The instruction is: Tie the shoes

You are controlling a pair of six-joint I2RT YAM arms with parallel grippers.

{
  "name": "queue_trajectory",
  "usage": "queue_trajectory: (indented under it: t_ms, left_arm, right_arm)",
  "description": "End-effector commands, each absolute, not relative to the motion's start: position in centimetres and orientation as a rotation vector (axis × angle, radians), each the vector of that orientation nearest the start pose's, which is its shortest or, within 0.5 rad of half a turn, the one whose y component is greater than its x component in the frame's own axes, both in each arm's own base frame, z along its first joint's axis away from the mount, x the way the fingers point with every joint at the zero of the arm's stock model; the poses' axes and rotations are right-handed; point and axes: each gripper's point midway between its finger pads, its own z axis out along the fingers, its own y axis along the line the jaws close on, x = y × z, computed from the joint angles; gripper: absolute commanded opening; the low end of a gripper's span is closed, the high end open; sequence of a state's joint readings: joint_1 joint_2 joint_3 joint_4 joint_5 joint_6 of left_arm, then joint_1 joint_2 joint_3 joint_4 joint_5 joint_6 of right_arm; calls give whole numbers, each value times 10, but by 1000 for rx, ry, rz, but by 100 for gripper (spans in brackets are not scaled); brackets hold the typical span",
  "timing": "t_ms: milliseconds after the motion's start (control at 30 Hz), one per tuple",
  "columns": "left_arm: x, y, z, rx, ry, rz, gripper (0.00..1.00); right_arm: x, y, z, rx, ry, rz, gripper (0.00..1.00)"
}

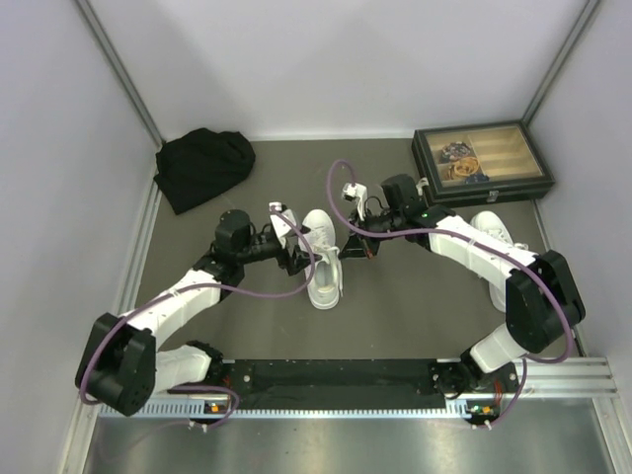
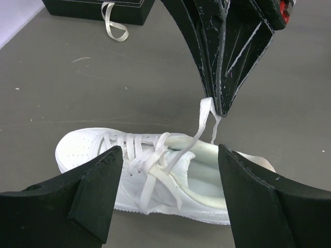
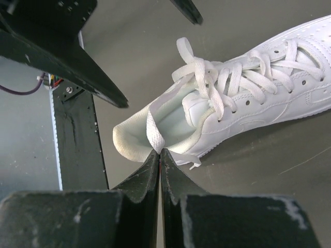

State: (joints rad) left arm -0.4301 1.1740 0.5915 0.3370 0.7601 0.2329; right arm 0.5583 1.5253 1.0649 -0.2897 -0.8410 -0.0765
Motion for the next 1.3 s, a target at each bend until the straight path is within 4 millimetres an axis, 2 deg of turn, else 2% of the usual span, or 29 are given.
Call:
queue_trajectory:
  t_ms: [0, 267, 400, 667, 1100, 1167, 1267]
  left_arm:
    - [273, -262, 193, 1097, 1359, -792, 78]
    - [258, -278, 183, 1140, 1354, -842, 68]
    - [258, -282, 177, 1135, 1381, -856, 58]
    - [261, -287, 172, 1106, 1420, -885, 57]
    - [269, -291, 173, 1038, 1466, -915, 59]
    - [272, -290, 171, 1025, 1489, -911, 58]
    - [272, -291, 172, 1020, 1491, -913, 49]
  right_arm:
    - [246, 311, 186, -1103, 1924, 1258, 0]
    - [250, 319, 193, -1008, 1972, 1324, 0]
    - [253, 322, 198, -957, 1989, 1361, 0]
    - [256, 329, 202, -854, 2024, 1432, 0]
    - [257, 343, 196, -743, 2075, 1508, 0]
    - [256, 345, 196, -741, 2077, 1517, 0]
    - [255, 346, 194, -735, 2086, 1528, 0]
